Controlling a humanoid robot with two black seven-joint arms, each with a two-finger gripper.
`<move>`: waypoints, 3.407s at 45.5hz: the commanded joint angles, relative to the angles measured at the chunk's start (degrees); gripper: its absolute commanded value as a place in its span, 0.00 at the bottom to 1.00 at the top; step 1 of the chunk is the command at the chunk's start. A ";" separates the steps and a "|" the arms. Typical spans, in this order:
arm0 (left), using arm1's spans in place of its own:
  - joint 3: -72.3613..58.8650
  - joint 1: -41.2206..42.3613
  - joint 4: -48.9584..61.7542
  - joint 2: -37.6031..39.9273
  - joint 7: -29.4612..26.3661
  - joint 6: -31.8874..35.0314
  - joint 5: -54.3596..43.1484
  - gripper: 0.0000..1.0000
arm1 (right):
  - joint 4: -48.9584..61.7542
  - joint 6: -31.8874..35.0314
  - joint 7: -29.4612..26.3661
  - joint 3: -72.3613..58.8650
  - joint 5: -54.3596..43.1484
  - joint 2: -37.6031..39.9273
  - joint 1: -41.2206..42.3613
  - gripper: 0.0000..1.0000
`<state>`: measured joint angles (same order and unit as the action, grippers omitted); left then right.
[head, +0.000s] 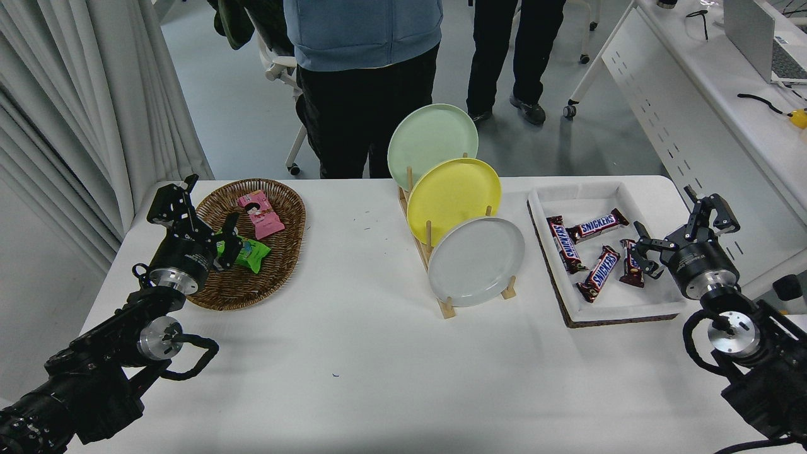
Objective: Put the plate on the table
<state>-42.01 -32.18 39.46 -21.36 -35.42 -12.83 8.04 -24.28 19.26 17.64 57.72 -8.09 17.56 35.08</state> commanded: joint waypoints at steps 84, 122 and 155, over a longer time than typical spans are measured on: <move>0.00 0.01 0.00 0.00 0.00 0.00 -0.05 1.00 | 0.47 -2.12 -0.32 -29.13 -0.62 14.78 16.24 1.00; 0.00 0.01 0.00 0.00 0.00 0.00 -0.05 1.00 | -15.00 16.52 -0.50 -66.68 0.26 25.60 35.85 1.00; 0.00 0.01 0.00 0.00 0.00 0.00 -0.05 1.00 | -29.15 -1.49 -0.94 -72.39 15.46 24.10 37.96 1.00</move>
<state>-42.01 -32.18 39.46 -21.33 -35.42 -12.83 8.00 -47.22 23.21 16.92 -10.97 -0.56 42.18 73.05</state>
